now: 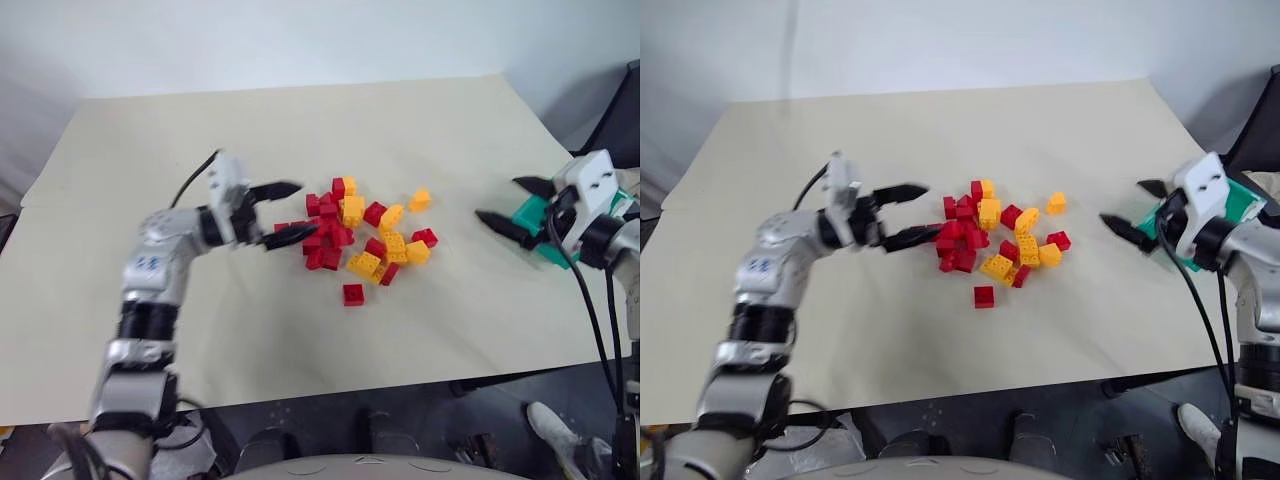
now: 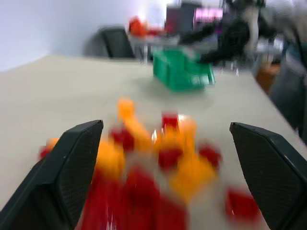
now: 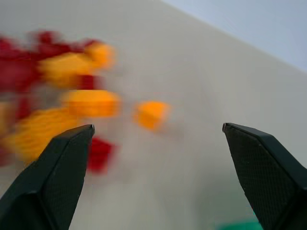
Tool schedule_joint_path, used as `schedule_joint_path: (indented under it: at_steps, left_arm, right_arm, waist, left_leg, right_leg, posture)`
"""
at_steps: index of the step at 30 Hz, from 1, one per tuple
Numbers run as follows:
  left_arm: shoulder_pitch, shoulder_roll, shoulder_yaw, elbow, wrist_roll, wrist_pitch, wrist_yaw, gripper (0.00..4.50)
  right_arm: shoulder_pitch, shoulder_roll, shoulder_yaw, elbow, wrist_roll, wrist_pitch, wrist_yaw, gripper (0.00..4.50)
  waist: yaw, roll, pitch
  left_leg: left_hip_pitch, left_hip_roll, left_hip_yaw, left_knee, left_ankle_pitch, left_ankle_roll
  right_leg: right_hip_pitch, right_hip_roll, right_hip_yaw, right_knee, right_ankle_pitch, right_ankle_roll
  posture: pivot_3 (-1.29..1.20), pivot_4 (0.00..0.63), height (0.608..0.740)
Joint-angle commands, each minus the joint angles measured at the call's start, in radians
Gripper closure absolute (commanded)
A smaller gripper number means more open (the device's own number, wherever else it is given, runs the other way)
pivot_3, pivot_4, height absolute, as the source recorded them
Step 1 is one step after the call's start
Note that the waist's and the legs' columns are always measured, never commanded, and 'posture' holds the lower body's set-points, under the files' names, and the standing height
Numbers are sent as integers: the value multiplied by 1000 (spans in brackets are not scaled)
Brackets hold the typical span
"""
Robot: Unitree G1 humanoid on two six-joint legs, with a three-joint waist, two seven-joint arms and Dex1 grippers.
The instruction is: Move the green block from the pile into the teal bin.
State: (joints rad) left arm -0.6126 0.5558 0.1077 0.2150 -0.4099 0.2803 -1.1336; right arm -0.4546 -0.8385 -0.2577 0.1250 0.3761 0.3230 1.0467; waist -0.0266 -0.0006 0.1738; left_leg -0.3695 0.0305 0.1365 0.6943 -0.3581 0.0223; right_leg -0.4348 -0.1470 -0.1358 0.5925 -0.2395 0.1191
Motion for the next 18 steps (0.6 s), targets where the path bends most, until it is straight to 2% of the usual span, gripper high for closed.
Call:
schedule_joint_path:
  at_steps: [1, 6, 9, 14, 18]
  left_arm:
    - [83, 65, 85, -78, -44, -3, -8, 0]
    - [279, 162, 196, -125, -74, -10, -28, 0]
    - [355, 182, 250, -140, -95, -26, -23, 0]
    - [448, 205, 323, -185, -118, -16, 2, 0]
    - [453, 208, 330, -192, -118, -47, 6, 0]
  right_arm:
    - [-11, -25, 17, 47, 32, -78, 141, 22]
    - [-41, -50, 92, 218, -40, -252, 286, 22]
    - [-67, -51, 114, 301, -56, -314, 330, 22]
    - [-98, -44, 137, 403, -87, -405, 358, 22]
    - [-103, -24, 134, 410, -88, -416, 337, 22]
  waist:
    - [2, 0, 0]
    - [1, 0, 1]
    - [-1, 0, 1]
    - [-1, 0, 1]
    - [1, 0, 1]
  left_leg:
    - [0, 0, 0, 1, 0, 0]
    - [1, 2, -9, 5, -2, 3]
    - [1, 1, -10, 5, -2, 3]
    - [1, 2, -11, 5, -2, 3]
    - [1, 2, -12, 5, -2, 3]
  right_leg:
    - [0, 0, 0, 0, 0, 0]
    - [5, -2, 2, 0, 0, 0]
    - [4, -2, 2, 1, 0, 0]
    - [4, -2, 1, 1, 0, 0]
    - [5, -3, 1, 2, 0, 0]
  posture:
    - [0, 150, 740]
    - [0, 150, 740]
    - [0, 150, 740]
    - [0, 150, 740]
    - [0, 150, 740]
